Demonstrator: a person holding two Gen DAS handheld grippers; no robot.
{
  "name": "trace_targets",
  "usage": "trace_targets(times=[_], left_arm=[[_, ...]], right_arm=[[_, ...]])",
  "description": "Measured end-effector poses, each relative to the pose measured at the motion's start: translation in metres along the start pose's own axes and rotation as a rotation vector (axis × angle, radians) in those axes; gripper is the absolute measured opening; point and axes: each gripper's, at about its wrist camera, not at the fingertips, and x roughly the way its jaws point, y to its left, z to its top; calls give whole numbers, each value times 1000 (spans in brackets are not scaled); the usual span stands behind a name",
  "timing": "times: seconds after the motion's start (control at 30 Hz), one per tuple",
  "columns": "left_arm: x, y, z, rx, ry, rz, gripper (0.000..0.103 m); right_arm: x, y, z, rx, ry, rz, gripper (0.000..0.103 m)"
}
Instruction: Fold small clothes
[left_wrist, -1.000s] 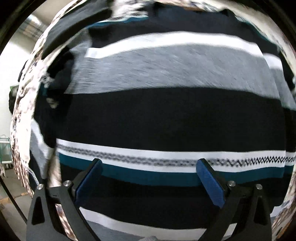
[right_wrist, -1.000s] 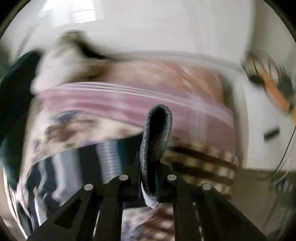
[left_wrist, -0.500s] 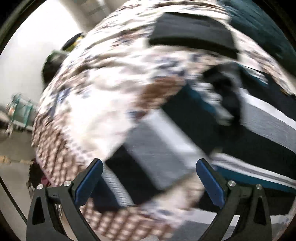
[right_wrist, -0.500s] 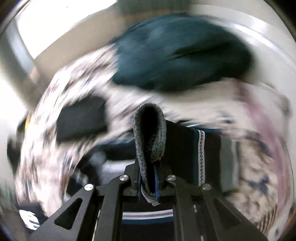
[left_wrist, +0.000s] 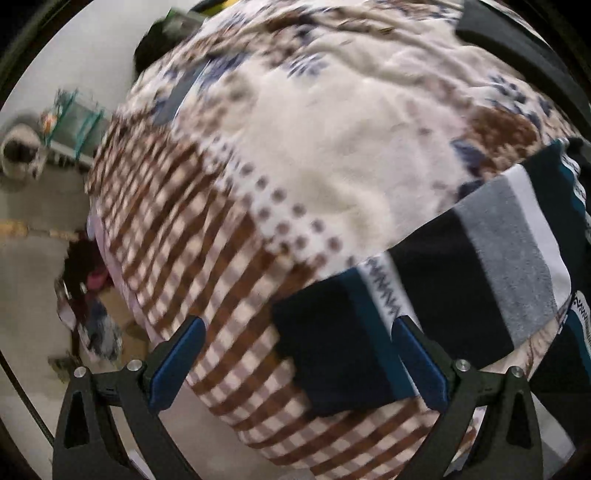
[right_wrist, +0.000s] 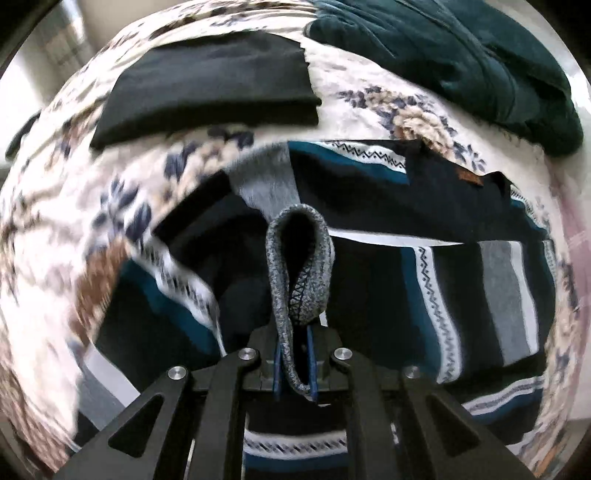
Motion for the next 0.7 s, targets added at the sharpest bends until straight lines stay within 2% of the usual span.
trace_targets(times=[0.03,0.1,0.17,0.23,0.33,0.37,0.4,0.5,0.53,0.6,0.63,0.67,0.7], left_arm=[[2,6,-3,-25,13,-18,103],[8,20,-9,-90,54,-83,103],[15,31,-15,-160,100,-160,103],[25,44,-23,-233,135,-244,103],[48,57,-36,-337,191,-329,103],[59,60,-42,-379,223,-355,103],[68,61,-47,-418,247,-371,103],[97,62,-62,-539,321,-453,103],[103,62,-64,-583,320,-457,103],[105,65,-63,-667,268,-458,101],[103,66,-62,-709,233,-433,98],[99,66,-61,-730,193,-420,85],[93,62,-58,-729,155,-395,57]], right_arm=[[-3,-10,5,50,38,85,25],[-24,-32,8,144,25,212,38],[-51,-61,-1,180,-25,236,67],[-69,-84,-12,187,-54,186,76],[-82,-122,-36,173,-68,11,85],[-81,-134,-45,163,-63,-58,90],[-80,-145,-51,162,-55,-91,98],[-72,-173,-69,182,-28,-115,98],[-66,-181,-76,189,-15,-116,98],[-53,-192,-88,187,22,-127,98],[-48,-195,-92,182,42,-133,98],[-43,-196,-96,180,60,-138,98],[-38,-198,-99,180,77,-140,98]])
